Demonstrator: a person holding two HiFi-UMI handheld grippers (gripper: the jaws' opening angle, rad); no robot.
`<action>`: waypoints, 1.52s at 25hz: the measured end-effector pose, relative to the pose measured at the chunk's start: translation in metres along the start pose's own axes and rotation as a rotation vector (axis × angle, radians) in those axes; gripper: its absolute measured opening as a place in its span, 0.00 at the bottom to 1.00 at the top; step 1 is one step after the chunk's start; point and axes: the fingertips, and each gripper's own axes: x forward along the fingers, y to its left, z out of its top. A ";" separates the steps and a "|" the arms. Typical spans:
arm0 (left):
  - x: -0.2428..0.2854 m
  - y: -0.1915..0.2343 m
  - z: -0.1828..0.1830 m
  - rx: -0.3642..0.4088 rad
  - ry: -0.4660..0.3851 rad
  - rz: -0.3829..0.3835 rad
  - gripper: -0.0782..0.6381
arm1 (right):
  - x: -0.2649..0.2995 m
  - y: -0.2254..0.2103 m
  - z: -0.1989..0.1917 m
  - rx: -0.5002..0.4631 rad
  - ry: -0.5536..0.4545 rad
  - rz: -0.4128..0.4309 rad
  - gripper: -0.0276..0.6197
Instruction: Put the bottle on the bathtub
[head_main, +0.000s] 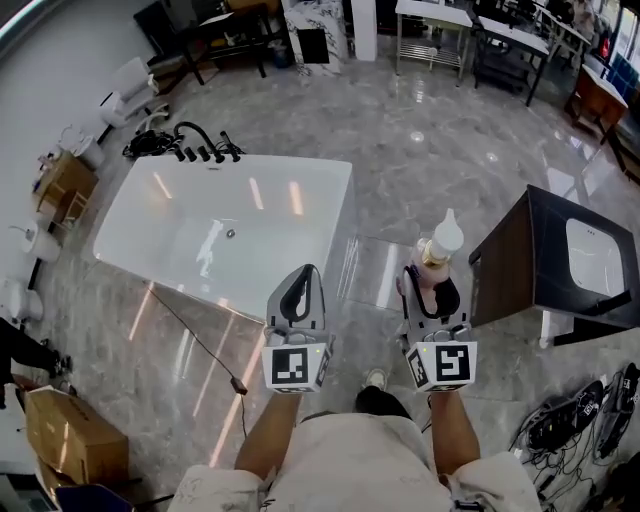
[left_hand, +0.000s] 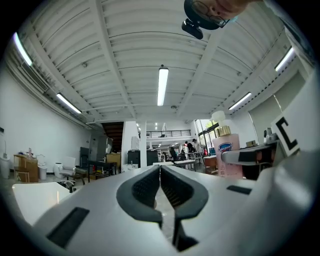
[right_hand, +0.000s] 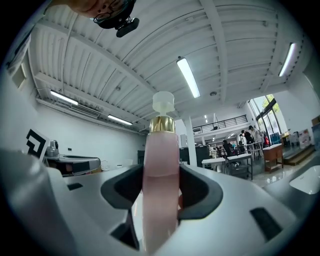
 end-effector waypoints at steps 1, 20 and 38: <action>0.014 -0.003 -0.001 0.004 0.003 0.004 0.12 | 0.009 -0.012 -0.002 0.006 0.004 0.000 0.35; 0.190 0.011 -0.054 -0.019 0.022 0.062 0.12 | 0.173 -0.098 -0.057 0.008 0.053 0.090 0.35; 0.328 0.248 -0.065 -0.044 0.029 0.364 0.12 | 0.479 -0.002 -0.079 0.018 0.115 0.378 0.35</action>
